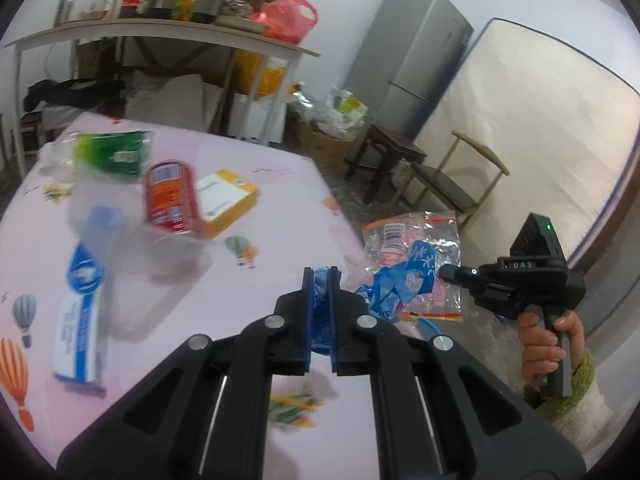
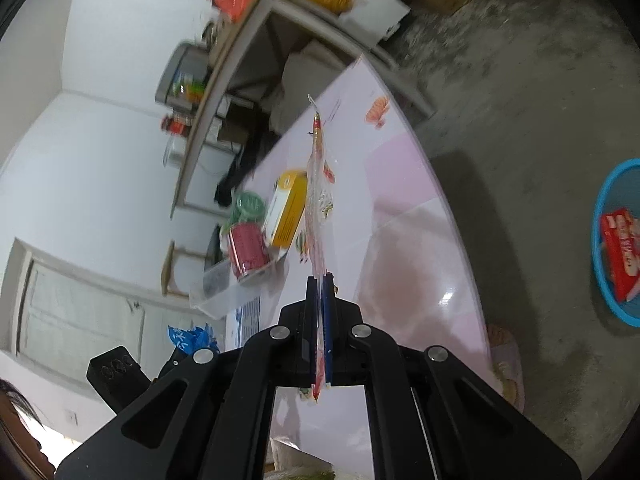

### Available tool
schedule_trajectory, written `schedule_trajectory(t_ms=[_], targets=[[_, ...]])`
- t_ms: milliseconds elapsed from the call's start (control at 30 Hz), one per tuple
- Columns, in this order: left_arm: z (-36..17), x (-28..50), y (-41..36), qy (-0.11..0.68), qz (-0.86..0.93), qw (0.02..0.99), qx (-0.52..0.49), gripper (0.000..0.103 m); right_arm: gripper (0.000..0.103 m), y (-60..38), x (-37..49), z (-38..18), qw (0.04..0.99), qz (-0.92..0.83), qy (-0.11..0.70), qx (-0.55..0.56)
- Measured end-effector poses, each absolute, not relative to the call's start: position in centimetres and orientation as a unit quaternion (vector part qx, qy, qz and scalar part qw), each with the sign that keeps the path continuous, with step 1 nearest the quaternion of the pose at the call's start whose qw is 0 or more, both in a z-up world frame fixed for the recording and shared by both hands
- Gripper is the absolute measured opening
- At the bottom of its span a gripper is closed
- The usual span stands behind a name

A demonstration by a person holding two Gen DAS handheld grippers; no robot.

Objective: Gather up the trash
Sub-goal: 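Carry the wrapper and zip bag over the wastebasket and open both tools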

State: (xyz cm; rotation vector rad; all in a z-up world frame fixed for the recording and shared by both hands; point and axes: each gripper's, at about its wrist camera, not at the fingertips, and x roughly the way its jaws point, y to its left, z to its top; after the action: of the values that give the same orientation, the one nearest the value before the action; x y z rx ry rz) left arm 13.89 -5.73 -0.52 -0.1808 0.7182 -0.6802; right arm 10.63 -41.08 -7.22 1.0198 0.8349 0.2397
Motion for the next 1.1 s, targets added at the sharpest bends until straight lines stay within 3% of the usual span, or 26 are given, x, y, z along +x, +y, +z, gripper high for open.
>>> schedule_trajectory(t_ms=[267, 467, 667, 967, 1033, 1067, 1100], targets=[[-0.2, 15.3, -16.3, 0.388, -0.406, 0.826, -0.044, 0.005, 0.003, -49.7, 0.9, -7.0, 0.801, -0.008, 0.313, 0.51], [-1.3, 15.1, -26.9, 0.426, -0.459, 0.779, 0.016, 0.005, 0.003, -54.9, -6.9, -9.7, 0.785, -0.133, 0.302, 0.525], [-5.7, 14.6, -37.5, 0.484, -0.477, 0.727, 0.098, 0.005, 0.003, -57.7, -9.6, -15.2, 0.75, -0.227, 0.342, 0.52], [-13.1, 14.3, -49.3, 0.541, -0.472, 0.676, 0.165, 0.006, 0.004, -60.4, -4.6, -23.0, 0.732, -0.269, 0.421, 0.463], [-14.6, 14.2, -50.9, 0.56, -0.469, 0.663, 0.167, 0.023, 0.008, -61.0, -3.1, -24.6, 0.726, -0.276, 0.439, 0.451], [-15.4, 14.2, -51.3, 0.571, -0.462, 0.658, 0.167, 0.038, 0.013, -61.4, -2.3, -25.6, 0.722, -0.28, 0.452, 0.444], [-15.7, 14.2, -51.6, 0.575, -0.458, 0.658, 0.165, 0.043, 0.031, -61.7, -1.7, -26.6, 0.716, -0.285, 0.464, 0.437]])
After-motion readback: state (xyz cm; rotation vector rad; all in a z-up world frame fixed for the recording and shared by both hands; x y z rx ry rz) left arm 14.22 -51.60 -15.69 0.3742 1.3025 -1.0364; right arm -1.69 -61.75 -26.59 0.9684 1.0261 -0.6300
